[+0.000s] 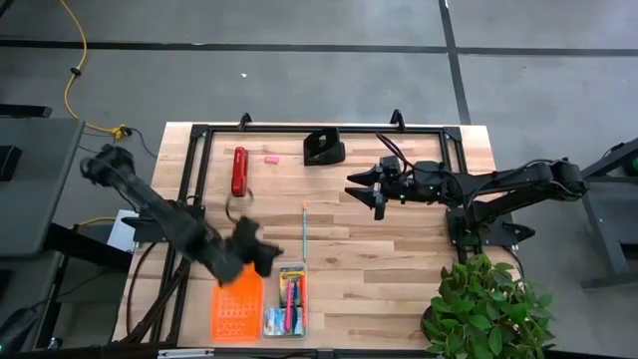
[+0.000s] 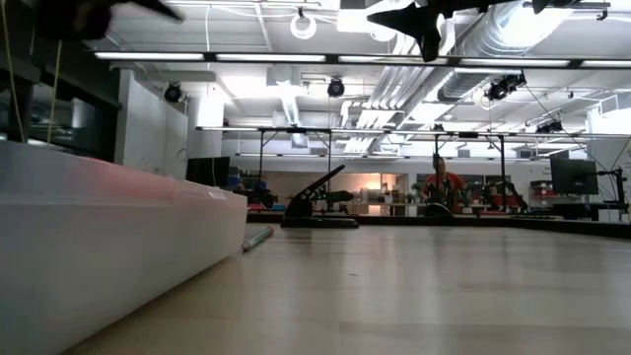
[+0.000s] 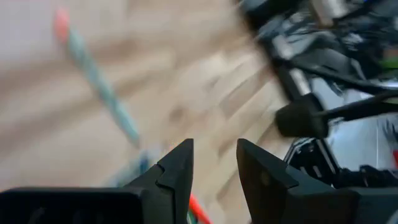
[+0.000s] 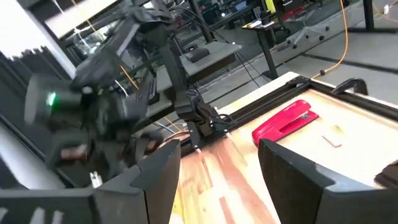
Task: Pack school essentials
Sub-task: Put the light blue pencil into the supply box
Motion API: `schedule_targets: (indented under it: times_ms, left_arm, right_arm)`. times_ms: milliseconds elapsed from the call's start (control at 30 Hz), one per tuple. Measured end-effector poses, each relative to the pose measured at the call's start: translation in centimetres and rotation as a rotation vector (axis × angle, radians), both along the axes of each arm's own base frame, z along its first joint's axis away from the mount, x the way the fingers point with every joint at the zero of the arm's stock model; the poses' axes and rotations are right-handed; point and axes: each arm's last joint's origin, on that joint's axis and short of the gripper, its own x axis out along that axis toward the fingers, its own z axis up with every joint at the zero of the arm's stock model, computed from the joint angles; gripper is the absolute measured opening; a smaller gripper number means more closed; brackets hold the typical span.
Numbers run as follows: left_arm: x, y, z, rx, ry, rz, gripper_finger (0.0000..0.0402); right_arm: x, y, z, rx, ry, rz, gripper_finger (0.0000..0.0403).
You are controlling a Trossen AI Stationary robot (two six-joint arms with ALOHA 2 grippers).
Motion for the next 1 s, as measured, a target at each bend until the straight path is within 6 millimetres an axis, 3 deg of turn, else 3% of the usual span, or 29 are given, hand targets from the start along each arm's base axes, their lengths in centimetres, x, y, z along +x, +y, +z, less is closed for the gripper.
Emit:
schedule_targets:
  times_ms: [267, 467, 600, 867, 1000]
  left_arm:
    - [-3.7, 6.8, 8.9, 0.609, -0.222, -0.268, 0.0113]
    - [-6.5, 10.1, 12.0, 0.786, -0.392, -0.384, 0.0113]
    - [-7.4, 11.4, 11.2, 0.806, -0.434, -0.421, 0.0113]
    - [-6.3, 12.7, 6.1, 0.74, -0.547, -0.362, 0.0113]
    - [-6.2, 12.9, 4.9, 0.743, -0.544, -0.316, 0.0113]
  right_arm:
    - [0.0, 0.0, 0.5, -0.002, -0.048, -0.004, 0.021]
    - [0.0, 0.0, 0.5, -0.043, -0.05, -0.003, 0.021]
    - [0.0, 0.0, 0.5, -0.067, -0.048, -0.005, 0.021]
    - [0.0, 0.0, 1.4, -0.169, -0.121, -0.008, 0.021]
    - [0.0, 0.1, 1.7, -0.202, -0.147, 0.007, 0.021]
